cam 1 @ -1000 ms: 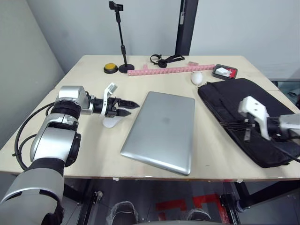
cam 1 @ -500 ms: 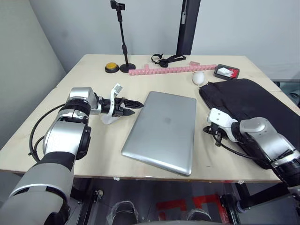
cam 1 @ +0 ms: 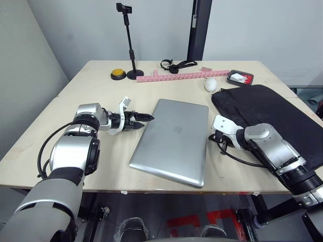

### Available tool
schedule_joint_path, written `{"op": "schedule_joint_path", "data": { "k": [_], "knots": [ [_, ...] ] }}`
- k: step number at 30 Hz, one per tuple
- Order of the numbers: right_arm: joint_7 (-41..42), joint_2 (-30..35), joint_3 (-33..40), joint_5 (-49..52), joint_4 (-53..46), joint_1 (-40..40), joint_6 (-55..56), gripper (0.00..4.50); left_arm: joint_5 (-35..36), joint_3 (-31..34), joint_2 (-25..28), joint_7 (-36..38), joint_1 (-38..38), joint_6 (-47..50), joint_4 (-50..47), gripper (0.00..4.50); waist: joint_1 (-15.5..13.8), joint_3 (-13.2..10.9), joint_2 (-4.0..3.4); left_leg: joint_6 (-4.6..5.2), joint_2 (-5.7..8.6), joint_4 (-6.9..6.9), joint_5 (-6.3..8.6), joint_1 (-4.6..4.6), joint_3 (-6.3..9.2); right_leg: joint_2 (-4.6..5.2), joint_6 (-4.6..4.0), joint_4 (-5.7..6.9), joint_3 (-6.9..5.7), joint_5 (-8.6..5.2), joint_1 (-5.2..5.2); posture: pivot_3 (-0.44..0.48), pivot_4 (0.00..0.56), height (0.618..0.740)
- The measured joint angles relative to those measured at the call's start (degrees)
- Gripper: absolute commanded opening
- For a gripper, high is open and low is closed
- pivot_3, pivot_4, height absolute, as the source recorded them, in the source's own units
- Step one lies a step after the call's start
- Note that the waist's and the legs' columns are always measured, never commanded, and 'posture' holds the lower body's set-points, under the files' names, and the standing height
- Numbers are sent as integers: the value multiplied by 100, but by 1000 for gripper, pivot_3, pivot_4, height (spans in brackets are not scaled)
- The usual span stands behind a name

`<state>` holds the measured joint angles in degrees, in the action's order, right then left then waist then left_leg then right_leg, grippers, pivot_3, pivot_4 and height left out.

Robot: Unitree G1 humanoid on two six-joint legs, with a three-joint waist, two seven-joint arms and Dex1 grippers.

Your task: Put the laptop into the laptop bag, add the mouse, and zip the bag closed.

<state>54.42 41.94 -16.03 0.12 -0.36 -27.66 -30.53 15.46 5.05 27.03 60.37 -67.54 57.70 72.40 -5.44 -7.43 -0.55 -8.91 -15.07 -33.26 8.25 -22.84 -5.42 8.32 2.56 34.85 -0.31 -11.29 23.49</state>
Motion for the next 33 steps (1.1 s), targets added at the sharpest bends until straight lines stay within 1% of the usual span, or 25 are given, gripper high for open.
{"op": "schedule_joint_path", "data": {
  "k": [4, 10, 16, 18, 20, 22, 25, 30, 31, 32, 33],
  "knots": [
    [49, -51, 11, 15, -15, -15, -70, 8, -61, 50, -27, 17, -4, -28, 15, 4500, -1, 0, 0, 0, 0, 1, 0, 0, 0, 0, 0, -1, 0, 0, 0, 0, 150, 740],
    [108, -360, 39, 45, 54, -123, -273, 8, -183, 101, -151, 98, -2, -114, 15, 4500, 23, 1, -2, -3, 0, 3, 1, 3, 0, 0, 0, 0, 0, 0, 0, 0, 150, 740],
    [219, -450, 46, 25, 225, -242, -247, 8, -370, -130, -104, 904, 81, 254, -32, 4500, 51, 2, -2, -3, 0, 12, -1, 1, -2, 0, 0, -12, 0, 0, -1, 0, 150, 740],
    [263, -447, 44, 8, 248, -267, -234, 8, -336, -173, -124, 1349, 178, 630, -42, 4500, 51, 2, -3, -3, 0, 15, -2, 1, -3, 0, 0, -15, -1, 0, 0, 0, 150, 740],
    [306, -408, 46, 0, 282, -278, -175, 8, -215, -177, -274, 1801, 315, 1031, -86, 4500, 37, 0, -1, -3, 0, 15, -2, -1, -2, 0, -1, -16, -2, 0, 2, 0, 150, 740],
    [339, -348, 45, -11, 360, -299, -90, 8, -146, -170, -303, 2043, 323, 1296, -196, 4500, 26, -1, -2, -4, 0, 15, -1, 0, -3, -1, -2, -16, -2, 1, 2, 0, 150, 740],
    [402, -277, 44, -9, 431, -311, 40, 8, 6, -130, -325, 2130, 366, 1402, -310, 4500, -2, -2, -2, -4, 0, 14, -1, -2, -2, 0, -4, -18, -2, 2, 1, 0, 150, 740],
    [518, -169, 44, 6, 430, -311, 159, 8, 45, -176, -384, 2180, 467, 1413, -370, 4500, -14, -9, 2, 5, 0, 21, -7, -12, 0, 0, -6, -36, -9, 4, 8, 0, 150, 740],
    [530, -154, 45, 7, 430, -312, 174, 0, 45, -215, -377, 2182, 467, 1415, -427, 3992, -14, -10, 2, 30, 0, 28, -23, -13, 0, -1, -6, -44, -12, 4, 7, 0, 150, 740],
    [538, -147, 45, 8, 431, -312, 181, 0, 45, -240, -370, 2184, 465, 1427, -459, 3766, -14, -10, 2, 34, 0, 32, -26, -14, 0, 0, -6, -49, -15, 4, 7, 0, 150, 740],
    [542, -144, 45, 8, 436, -318, 208, 0, 40, -308, -319, 2216, 464, 1523, -460, 3427, -12, -10, 1, 41, 1, 39, -31, -15, 0, -1, -6, -57, -16, 4, 7, 0, 150, 740]
  ]
}}
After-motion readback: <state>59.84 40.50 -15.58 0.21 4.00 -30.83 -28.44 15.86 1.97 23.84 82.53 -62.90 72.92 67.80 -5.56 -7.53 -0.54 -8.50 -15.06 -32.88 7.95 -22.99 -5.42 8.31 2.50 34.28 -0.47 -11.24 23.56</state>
